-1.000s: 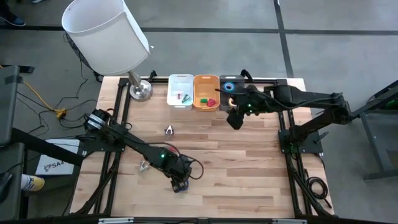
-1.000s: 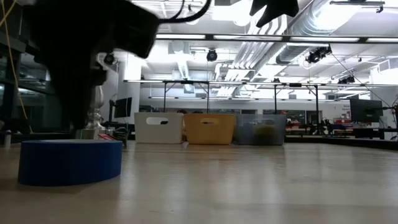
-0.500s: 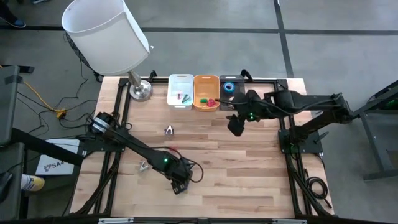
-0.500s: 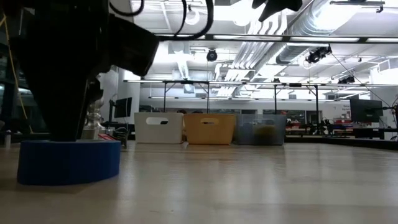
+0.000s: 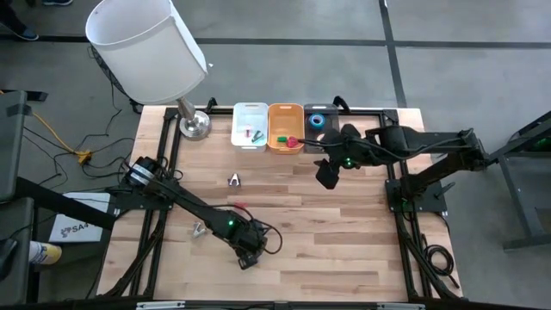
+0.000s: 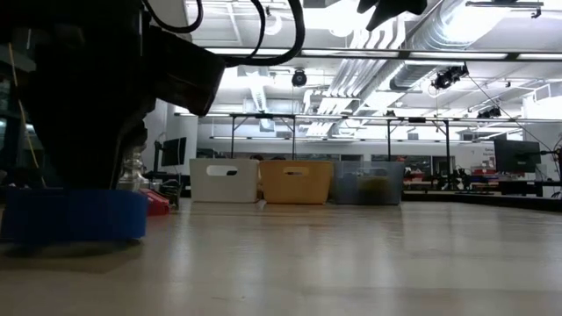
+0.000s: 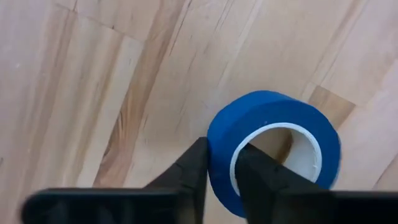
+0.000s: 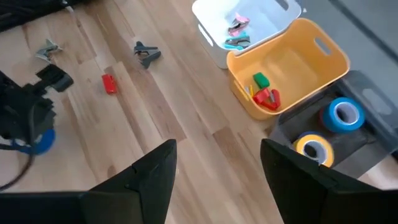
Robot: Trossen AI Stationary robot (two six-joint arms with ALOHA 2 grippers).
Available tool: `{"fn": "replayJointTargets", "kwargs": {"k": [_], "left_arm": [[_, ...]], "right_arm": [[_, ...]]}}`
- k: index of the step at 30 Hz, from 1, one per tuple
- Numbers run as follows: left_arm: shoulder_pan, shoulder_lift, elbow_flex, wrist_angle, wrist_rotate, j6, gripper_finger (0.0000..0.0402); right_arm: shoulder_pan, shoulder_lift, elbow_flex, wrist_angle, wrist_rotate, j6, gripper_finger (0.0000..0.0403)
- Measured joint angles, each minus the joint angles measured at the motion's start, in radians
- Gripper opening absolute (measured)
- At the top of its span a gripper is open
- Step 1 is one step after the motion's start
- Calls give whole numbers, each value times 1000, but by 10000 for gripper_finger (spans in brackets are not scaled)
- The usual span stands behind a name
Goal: Pick and place Stapler, Stapler remover, tape
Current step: Put the blue tape into the black bin
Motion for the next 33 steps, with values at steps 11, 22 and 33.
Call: {"fn": "replayJointTargets", "kwargs": {"k": [11,22,33], "left_arm": [[62,-42,0,12,-149,114,33],[250,-235,0,105,-362,382,33],[422,-316,0,316,-438,612,33]], "right_arm": [[-4,0,-9,16,127,-162,224],[-130,0,-187,318,-177,-402,224],[-240,-2,-224,429,-453,-591,224]]}}
